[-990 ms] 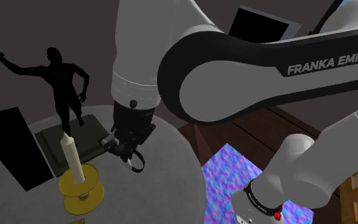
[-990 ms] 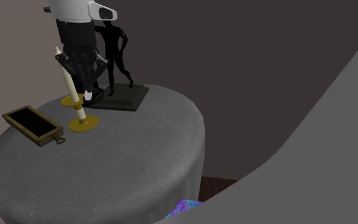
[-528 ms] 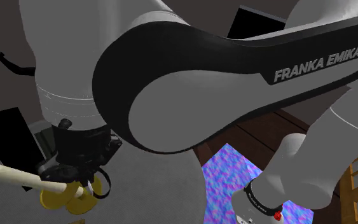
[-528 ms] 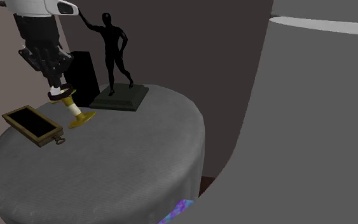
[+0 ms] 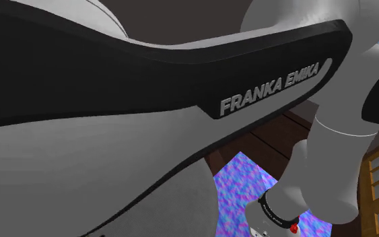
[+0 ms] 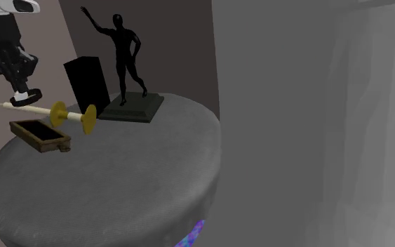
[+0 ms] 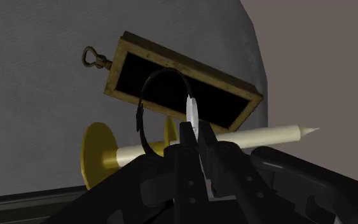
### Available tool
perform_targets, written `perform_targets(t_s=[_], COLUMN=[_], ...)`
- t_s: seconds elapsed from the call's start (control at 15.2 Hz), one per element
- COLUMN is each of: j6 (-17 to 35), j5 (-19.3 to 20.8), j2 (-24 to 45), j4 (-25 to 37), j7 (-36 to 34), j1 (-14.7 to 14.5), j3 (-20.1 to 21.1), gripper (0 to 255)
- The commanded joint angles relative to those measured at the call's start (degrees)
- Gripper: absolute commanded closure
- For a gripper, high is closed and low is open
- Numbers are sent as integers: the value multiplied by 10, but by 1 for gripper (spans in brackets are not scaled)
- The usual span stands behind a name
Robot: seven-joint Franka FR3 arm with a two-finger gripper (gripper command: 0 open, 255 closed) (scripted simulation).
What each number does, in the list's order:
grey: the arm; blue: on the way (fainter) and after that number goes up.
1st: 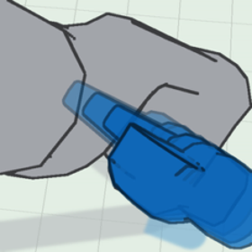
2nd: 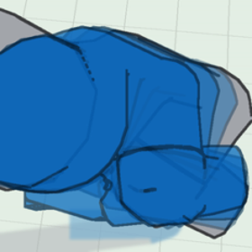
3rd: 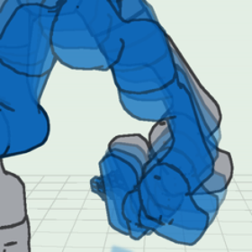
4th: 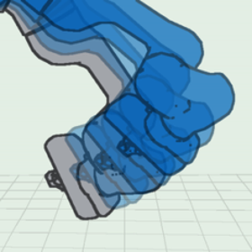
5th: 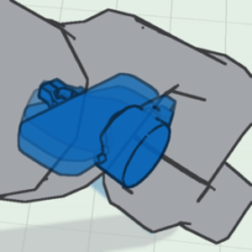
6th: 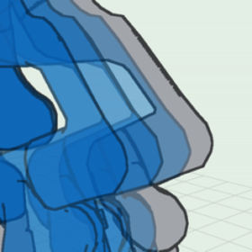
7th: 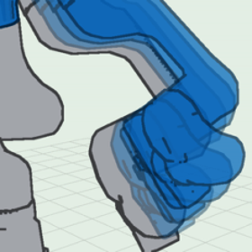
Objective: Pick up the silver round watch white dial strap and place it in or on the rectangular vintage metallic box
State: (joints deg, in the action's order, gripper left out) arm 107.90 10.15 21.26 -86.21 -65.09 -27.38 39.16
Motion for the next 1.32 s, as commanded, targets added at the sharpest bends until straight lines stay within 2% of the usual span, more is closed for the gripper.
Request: perform_targets(t_s=[0.0,1.25], j6=[-24,105], j5=[29,48], j2=[46,70], j4=[64,-47], j7=[-26,-37], j1=[-38,-31], j3=[-4,-19], gripper=[255,255])
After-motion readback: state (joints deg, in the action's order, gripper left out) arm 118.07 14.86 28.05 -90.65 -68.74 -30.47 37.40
